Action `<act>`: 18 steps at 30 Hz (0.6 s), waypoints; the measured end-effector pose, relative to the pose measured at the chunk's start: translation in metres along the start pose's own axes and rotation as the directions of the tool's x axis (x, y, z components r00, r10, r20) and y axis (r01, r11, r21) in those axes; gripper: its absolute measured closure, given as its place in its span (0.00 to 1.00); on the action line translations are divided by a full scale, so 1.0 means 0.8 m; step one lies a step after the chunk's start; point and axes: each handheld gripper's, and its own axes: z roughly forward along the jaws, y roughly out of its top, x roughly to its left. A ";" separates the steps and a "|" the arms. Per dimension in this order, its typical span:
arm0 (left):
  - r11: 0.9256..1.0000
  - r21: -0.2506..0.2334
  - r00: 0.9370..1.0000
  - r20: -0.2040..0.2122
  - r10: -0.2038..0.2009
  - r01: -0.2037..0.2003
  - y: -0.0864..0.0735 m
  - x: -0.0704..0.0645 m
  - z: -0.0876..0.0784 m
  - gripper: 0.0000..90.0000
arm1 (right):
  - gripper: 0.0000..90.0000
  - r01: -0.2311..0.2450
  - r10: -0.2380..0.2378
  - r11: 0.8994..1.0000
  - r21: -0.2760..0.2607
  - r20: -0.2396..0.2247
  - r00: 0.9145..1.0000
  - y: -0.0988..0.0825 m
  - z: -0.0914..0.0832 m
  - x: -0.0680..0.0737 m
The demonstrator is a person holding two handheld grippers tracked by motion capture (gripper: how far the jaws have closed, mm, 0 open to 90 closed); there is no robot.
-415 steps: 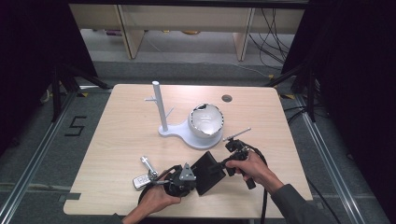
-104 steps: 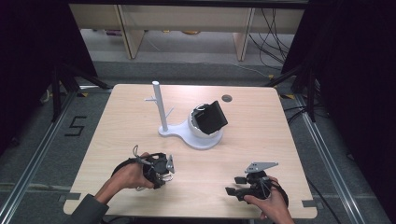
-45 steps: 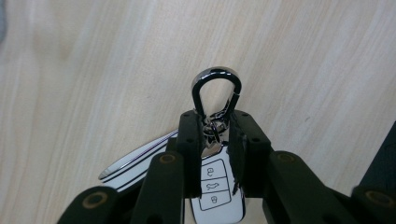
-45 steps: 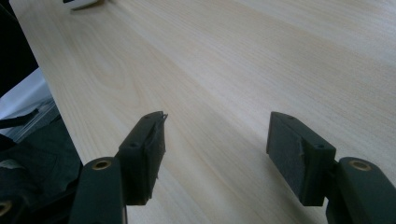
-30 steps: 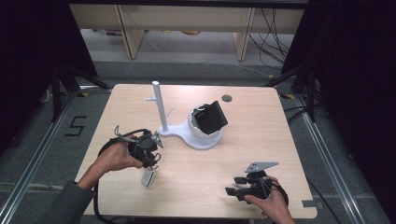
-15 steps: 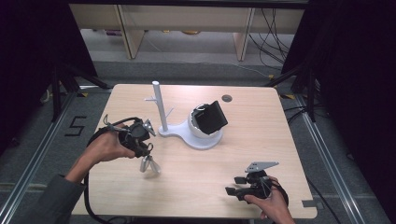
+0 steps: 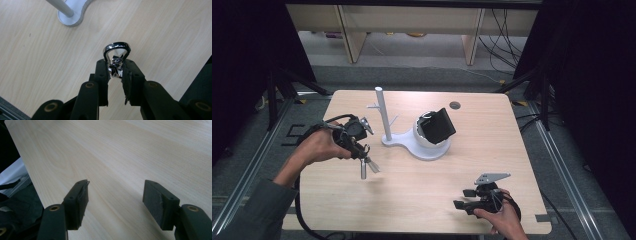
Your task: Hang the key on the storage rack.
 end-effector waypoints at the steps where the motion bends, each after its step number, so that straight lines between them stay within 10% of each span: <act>1: 1.000 0.002 1.000 -0.002 -0.004 0.004 0.001 0.002 -0.003 0.83 | 0.42 0.003 -0.003 1.000 0.000 0.000 1.000 0.000 0.000 0.000; 18: 0.994 -0.031 0.993 -0.045 -0.108 0.106 0.017 0.046 -0.043 0.83 | 0.42 -0.007 0.008 1.000 0.008 -0.009 1.000 0.000 0.000 0.000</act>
